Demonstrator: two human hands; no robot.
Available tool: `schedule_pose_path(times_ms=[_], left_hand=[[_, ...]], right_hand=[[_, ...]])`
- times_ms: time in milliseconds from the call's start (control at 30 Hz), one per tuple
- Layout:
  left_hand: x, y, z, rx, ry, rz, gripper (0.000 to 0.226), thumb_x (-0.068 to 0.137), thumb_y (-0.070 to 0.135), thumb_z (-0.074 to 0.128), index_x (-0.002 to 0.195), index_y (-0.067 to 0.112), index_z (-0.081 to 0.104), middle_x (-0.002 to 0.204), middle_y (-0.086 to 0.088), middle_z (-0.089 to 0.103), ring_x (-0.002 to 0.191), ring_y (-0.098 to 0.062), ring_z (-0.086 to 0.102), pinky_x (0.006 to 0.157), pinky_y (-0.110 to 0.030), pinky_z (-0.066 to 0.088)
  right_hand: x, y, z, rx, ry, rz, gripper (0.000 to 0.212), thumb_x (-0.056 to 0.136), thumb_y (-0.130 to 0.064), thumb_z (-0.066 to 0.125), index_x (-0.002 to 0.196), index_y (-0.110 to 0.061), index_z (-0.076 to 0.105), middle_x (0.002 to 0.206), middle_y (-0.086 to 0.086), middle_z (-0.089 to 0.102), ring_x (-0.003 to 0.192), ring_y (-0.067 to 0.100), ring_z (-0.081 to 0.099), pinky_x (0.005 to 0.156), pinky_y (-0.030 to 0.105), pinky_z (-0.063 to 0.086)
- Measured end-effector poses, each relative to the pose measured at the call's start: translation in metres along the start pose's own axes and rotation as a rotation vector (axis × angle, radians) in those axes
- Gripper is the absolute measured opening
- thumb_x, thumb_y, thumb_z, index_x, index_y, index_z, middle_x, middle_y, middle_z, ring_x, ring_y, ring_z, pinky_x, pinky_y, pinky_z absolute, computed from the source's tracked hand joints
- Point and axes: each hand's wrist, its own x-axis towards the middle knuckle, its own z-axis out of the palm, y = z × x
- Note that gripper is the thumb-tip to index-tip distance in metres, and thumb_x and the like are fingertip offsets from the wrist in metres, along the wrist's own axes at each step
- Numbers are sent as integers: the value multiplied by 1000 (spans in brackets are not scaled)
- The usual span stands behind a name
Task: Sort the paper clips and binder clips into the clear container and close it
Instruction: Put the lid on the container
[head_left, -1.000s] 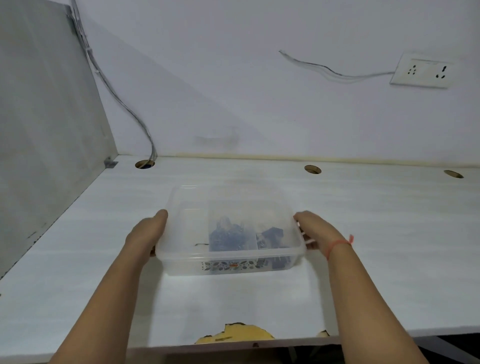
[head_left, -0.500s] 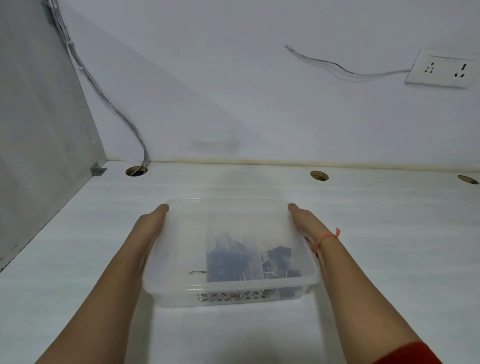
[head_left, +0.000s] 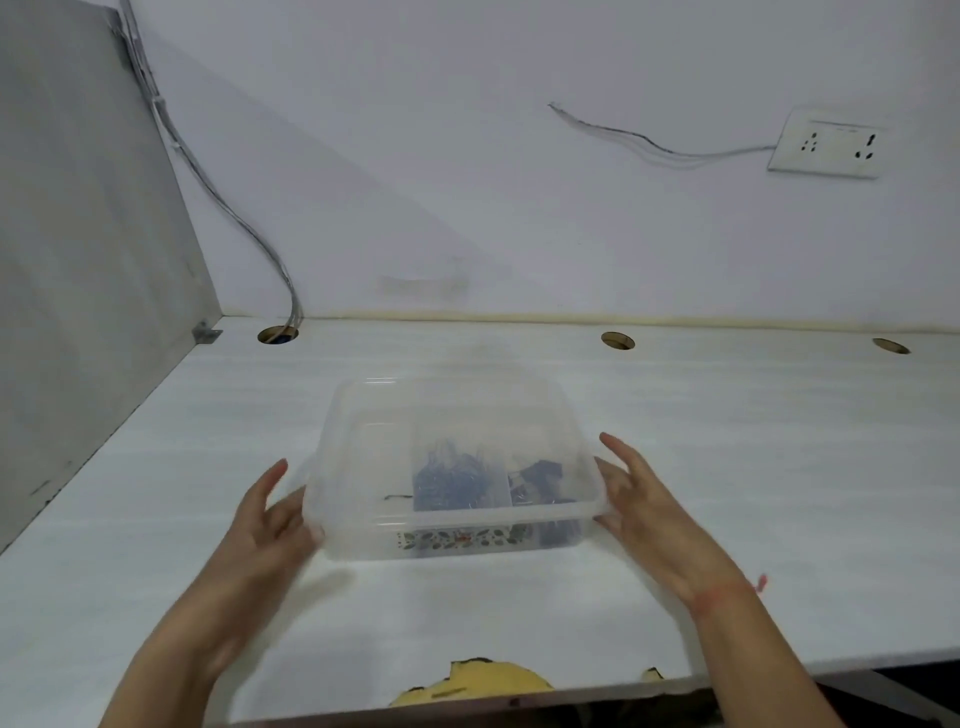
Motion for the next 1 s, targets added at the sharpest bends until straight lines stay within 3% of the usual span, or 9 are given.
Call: schedule_pose_path(times_ms=[67,167,233,300,400,533,667,900,1000], left_hand=[[-11,-16,6,135,-65,25,120,37,25,95,140,39,34,133,20,54,121,-5,53,103,-33,38],[-7,-22,23,315,213,125,89,63,0,82,136,33,44,134,7,56,113,-17,59,95,-32,46],[1,-20,29,378,331,183,79,68,3,80,135,29,47,132,2,58,105,-20,61,92,-35,49],[9,-21,31,377,381,218,74,69,3,79,133,24,50,129,-1,61,103,-20,61,91,-34,49],[23,-19,36,314,413,247,70,68,0,78,131,21,54,123,-1,64,106,-17,61,95,-35,49],[59,-15,38,248,401,236,70,67,-1,78,129,24,56,117,0,67,103,-17,66,91,-34,51],[104,-10,38,209,388,243,72,66,-3,78,130,24,55,119,-1,68,107,-18,66,96,-40,51],[176,-5,38,191,369,286,75,68,-3,77,133,24,53,123,4,65,104,-13,66,86,-25,51],[198,0,36,204,357,300,74,68,-3,77,133,25,54,120,7,66,98,-7,67,74,-12,52]], right_hand=[[-10,17,7,-125,-59,-41,105,51,-27,91,139,-39,34,135,-9,55,122,7,56,100,33,49],[-10,36,28,-297,126,-158,88,61,-8,87,134,-32,44,127,-10,61,115,8,59,94,30,53],[-3,42,36,-304,286,-208,64,62,-8,86,116,-29,57,114,-8,67,106,11,64,86,26,56],[7,46,39,-306,331,-223,52,63,-10,86,105,-27,61,107,-5,70,100,13,67,81,24,55],[26,47,39,-336,344,-249,50,63,-13,86,108,-20,64,103,-4,72,97,13,69,79,24,55],[60,44,38,-375,361,-260,45,65,-15,84,106,-23,66,99,-11,73,92,7,69,81,26,56],[101,41,36,-398,384,-271,43,65,-18,84,103,-26,65,97,-12,72,92,9,69,82,28,56],[175,34,24,-411,381,-282,41,64,-21,84,100,-29,66,98,-11,72,94,11,69,84,29,56],[198,33,22,-430,385,-290,42,63,-23,84,101,-29,67,99,-10,73,94,11,69,85,33,57]])
